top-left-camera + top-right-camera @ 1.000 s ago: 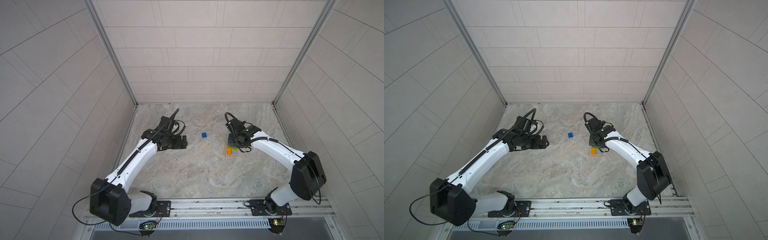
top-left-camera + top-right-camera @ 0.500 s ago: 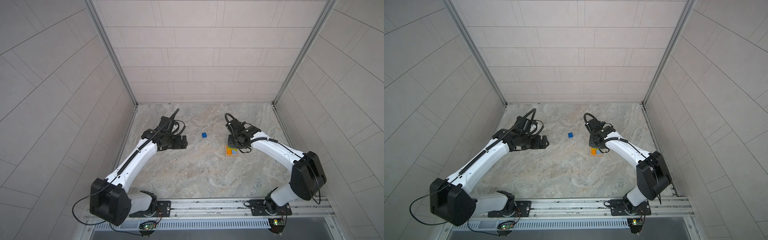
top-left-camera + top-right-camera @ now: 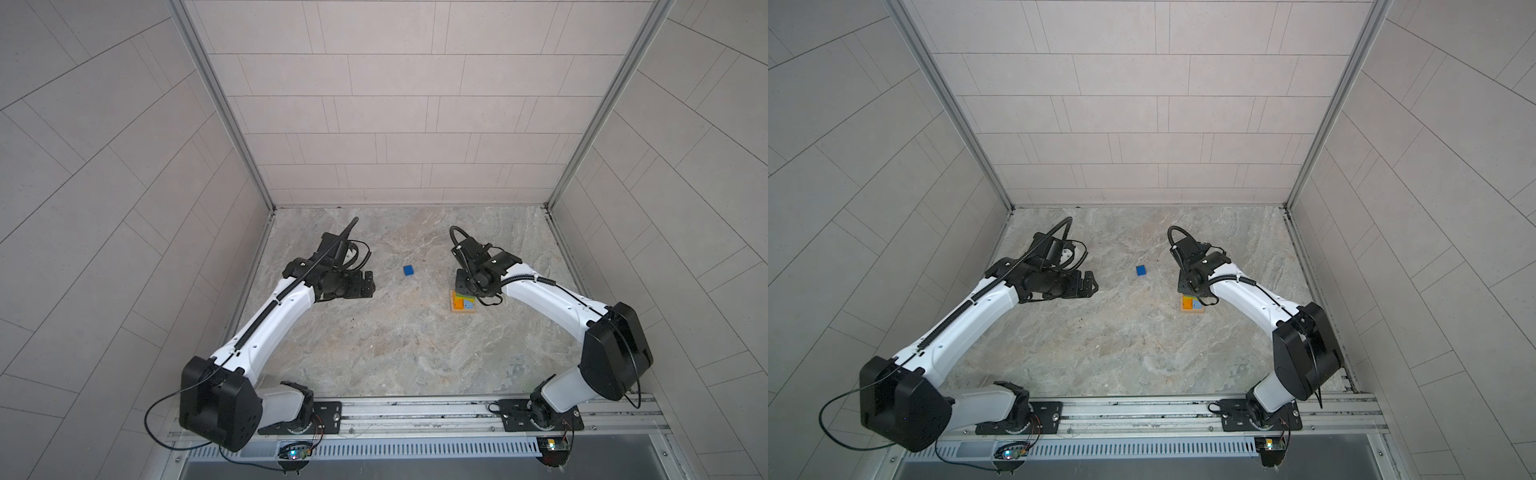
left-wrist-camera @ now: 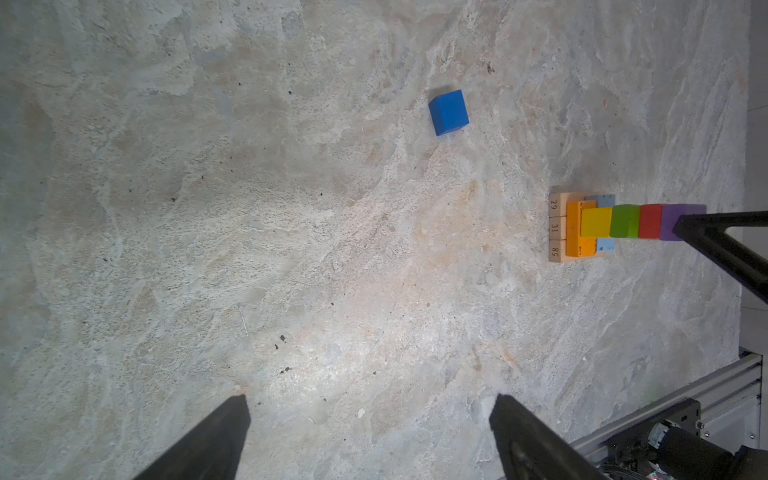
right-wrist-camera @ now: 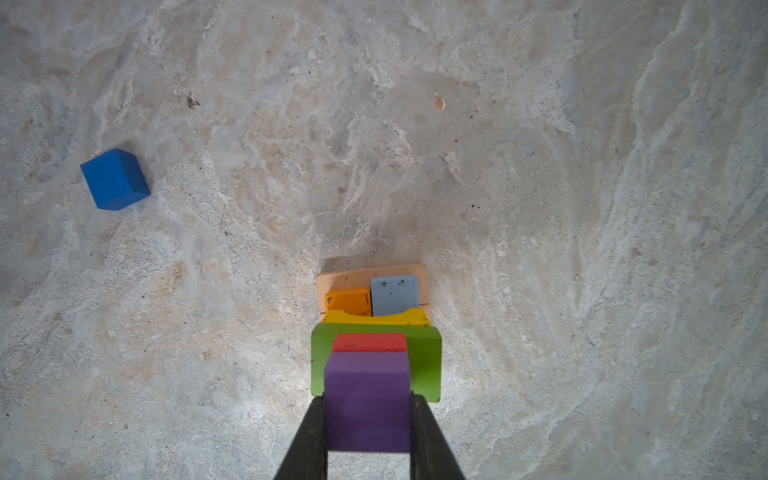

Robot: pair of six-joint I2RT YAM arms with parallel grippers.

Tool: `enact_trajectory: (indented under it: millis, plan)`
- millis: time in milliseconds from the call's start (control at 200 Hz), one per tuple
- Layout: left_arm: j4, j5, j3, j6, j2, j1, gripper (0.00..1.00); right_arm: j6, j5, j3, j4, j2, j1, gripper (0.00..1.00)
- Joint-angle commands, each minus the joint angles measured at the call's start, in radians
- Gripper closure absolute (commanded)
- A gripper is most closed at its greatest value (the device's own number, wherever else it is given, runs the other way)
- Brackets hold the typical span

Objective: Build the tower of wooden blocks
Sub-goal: 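Lower the purple cube onto the red cube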

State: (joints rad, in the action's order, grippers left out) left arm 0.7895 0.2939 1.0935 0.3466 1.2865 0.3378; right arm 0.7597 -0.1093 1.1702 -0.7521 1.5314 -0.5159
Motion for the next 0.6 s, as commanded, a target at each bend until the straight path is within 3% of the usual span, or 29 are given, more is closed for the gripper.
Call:
enact_trajectory:
  millis: [0,590]
  plan:
    - [-0.007,0.008,-0.007,-0.012,0.005,-0.007,0.02,0.009,-0.004,-0.003,-0.012,-0.026,0.005,0.74]
    - [-0.008,0.011,-0.007,-0.012,0.011,-0.008,0.03,0.006,-0.01,-0.001,-0.012,-0.011,0.009,0.73]
